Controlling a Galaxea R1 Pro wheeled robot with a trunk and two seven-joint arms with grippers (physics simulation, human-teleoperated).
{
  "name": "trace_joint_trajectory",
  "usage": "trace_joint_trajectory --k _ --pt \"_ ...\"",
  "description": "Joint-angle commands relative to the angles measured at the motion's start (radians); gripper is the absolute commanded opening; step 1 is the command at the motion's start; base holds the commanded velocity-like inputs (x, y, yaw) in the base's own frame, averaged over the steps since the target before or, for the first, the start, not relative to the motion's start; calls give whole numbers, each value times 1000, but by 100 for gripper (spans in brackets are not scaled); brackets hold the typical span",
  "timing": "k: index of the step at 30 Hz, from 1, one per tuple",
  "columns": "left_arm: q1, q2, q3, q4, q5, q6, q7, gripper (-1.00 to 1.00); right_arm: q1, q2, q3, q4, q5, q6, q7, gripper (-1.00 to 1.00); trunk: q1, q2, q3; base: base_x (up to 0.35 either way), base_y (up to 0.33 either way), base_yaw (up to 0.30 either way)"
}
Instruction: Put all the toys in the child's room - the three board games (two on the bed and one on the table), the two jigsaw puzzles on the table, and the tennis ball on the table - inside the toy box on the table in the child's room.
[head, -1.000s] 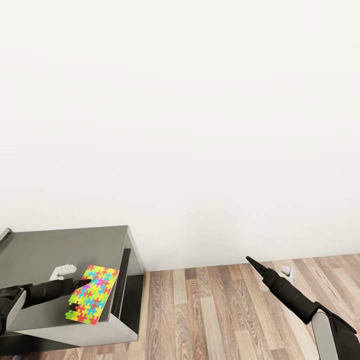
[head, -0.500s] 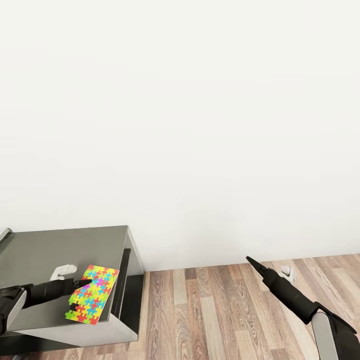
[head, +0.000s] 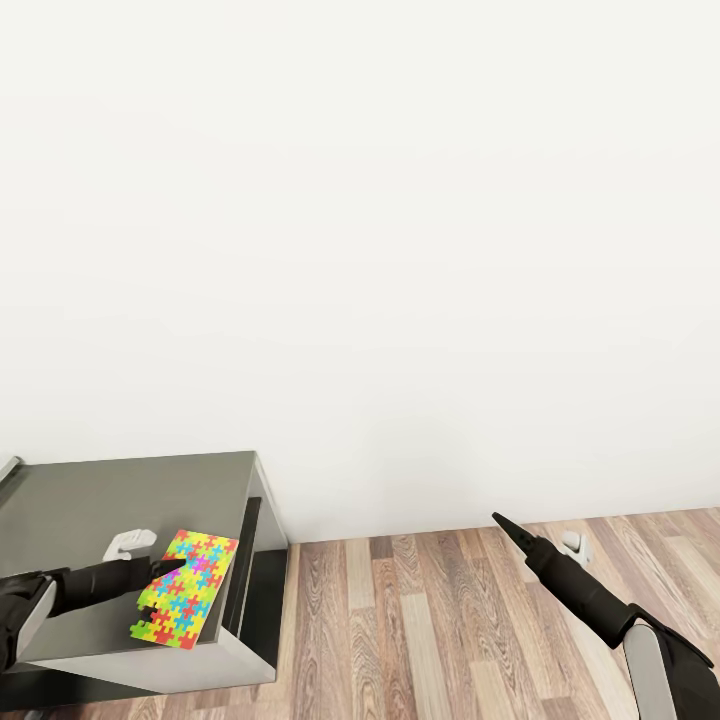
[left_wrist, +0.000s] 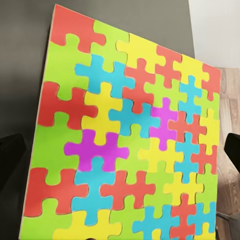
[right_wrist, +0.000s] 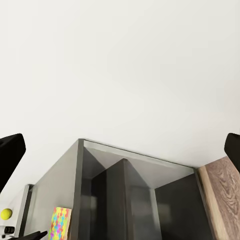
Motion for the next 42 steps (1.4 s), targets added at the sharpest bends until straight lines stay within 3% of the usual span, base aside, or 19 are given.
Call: trace_joint_trajectory --k 1,19,25,33,42 --pt "-1 -1 4 0 1 10 -4 100 -1 1 -2 0 -2 6 2 100 1 -2 -2 0 0 0" --pt "-1 -5 4 0 1 10 -3 100 -1 1 -3 0 -2 6 2 100 1 -2 -2 0 0 0" --pt "-1 -38 4 0 -1 11 -3 100 -1 1 -2 0 -2 6 2 100 1 -2 -2 0 0 0" --pt "-1 -49 4 1 -38 12 -1 100 -1 1 -3 2 -2 6 1 100 1 -2 -2 0 0 0" --pt "-1 -51 4 0 -44 12 -2 100 -1 1 -3 3 -2 6 1 100 1 -2 -2 0 0 0"
